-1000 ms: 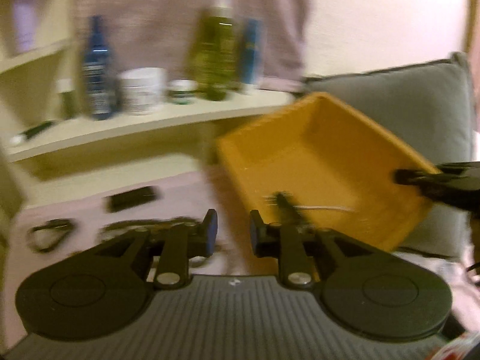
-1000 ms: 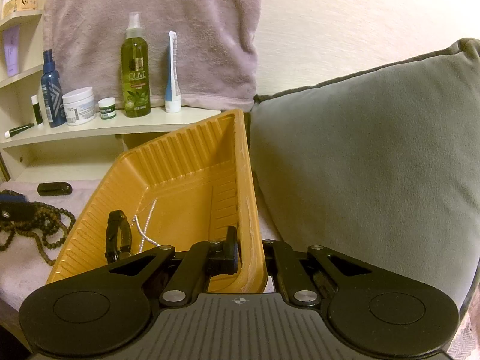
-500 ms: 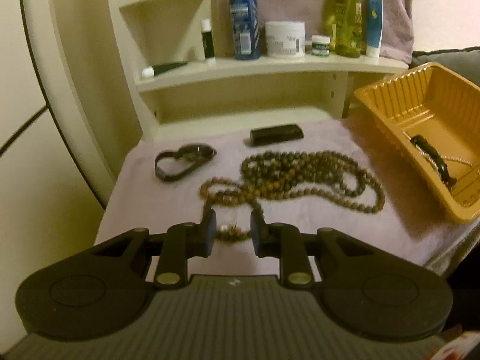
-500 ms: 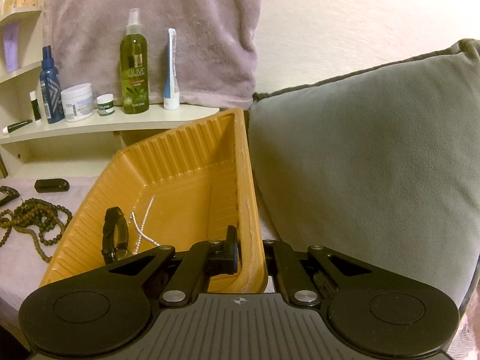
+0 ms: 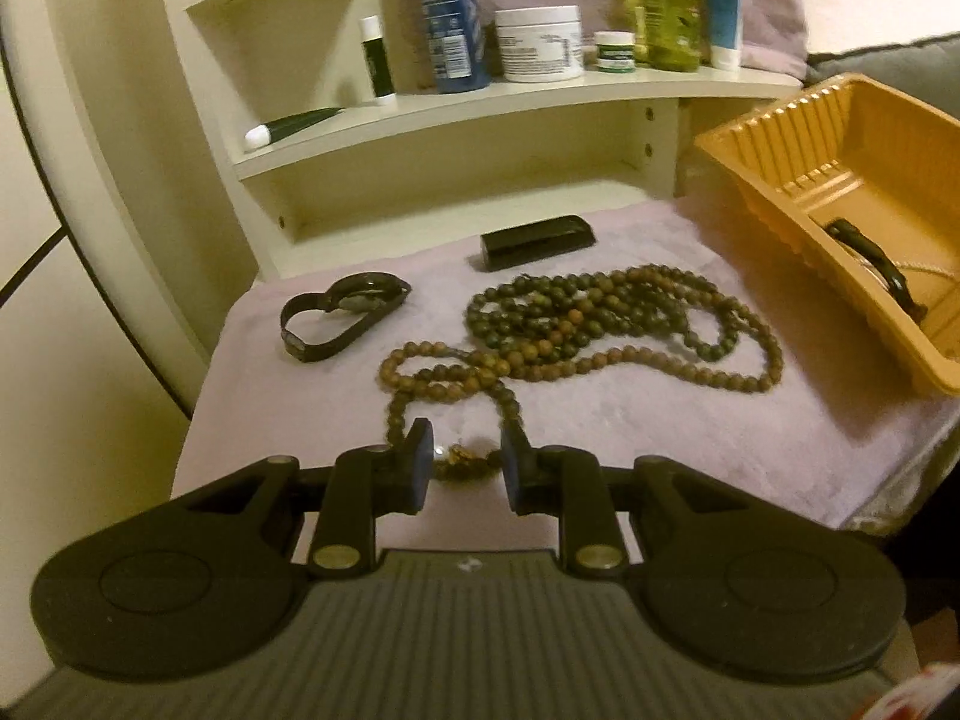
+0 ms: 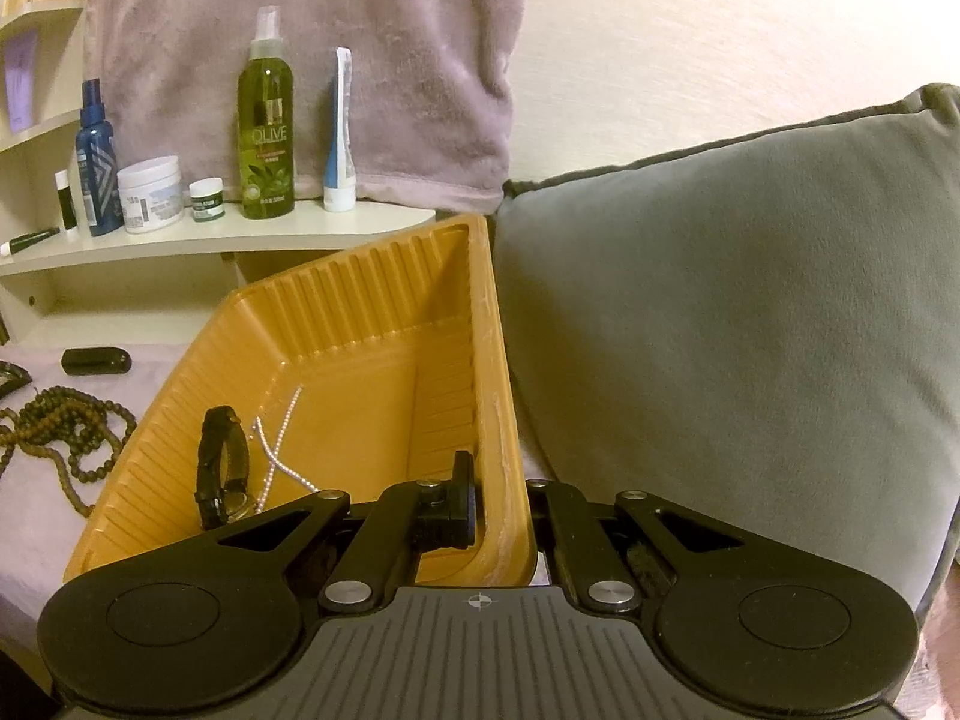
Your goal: Organize jewelry
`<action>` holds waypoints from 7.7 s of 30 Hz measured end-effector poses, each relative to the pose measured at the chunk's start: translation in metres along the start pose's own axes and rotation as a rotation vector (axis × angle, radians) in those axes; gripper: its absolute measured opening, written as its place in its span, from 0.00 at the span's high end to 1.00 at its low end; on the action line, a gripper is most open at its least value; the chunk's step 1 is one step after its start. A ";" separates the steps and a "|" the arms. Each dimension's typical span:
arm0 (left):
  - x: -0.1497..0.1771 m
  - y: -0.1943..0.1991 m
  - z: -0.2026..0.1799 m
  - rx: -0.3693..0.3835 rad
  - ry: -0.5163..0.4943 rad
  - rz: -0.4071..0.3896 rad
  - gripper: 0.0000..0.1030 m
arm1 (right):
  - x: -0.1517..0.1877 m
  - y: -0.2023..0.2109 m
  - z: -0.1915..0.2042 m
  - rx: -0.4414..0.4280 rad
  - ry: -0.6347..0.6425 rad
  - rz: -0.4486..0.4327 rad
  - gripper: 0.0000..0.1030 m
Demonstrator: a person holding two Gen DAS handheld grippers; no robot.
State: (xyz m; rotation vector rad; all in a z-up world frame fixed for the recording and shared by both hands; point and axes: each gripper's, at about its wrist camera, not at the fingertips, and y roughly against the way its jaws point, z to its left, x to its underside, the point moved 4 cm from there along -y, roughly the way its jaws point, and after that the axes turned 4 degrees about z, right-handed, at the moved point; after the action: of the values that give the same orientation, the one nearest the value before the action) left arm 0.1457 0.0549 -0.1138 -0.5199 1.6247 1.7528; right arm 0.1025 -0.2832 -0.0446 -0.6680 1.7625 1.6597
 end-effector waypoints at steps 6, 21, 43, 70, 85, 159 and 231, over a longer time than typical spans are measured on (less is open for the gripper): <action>-0.002 -0.011 0.004 -0.016 -0.018 0.024 0.83 | 0.000 0.000 0.000 0.000 0.001 0.000 0.96; -0.003 -0.019 -0.002 -0.032 -0.079 0.057 0.85 | 0.000 -0.001 0.000 0.000 0.002 -0.001 0.96; -0.064 0.043 -0.095 0.269 -0.100 -0.120 0.86 | -0.002 0.002 0.001 -0.004 -0.005 -0.008 0.96; -0.059 0.048 -0.169 0.447 -0.162 -0.084 0.79 | -0.002 0.003 -0.001 -0.015 -0.023 -0.006 0.96; -0.023 0.040 -0.051 0.112 0.000 -0.091 0.67 | -0.002 0.004 0.001 -0.015 -0.020 -0.006 0.96; -0.092 0.063 -0.162 0.537 -0.114 -0.115 0.95 | -0.004 0.006 0.003 -0.021 -0.019 -0.017 0.96; -0.079 0.037 0.002 0.231 -0.171 -0.102 0.94 | -0.004 0.009 0.005 -0.018 0.006 -0.019 0.96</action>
State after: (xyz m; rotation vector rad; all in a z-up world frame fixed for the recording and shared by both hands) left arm 0.1743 0.0404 -0.0326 -0.3281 1.6229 1.4695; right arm 0.0988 -0.2774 -0.0356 -0.6969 1.7423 1.6647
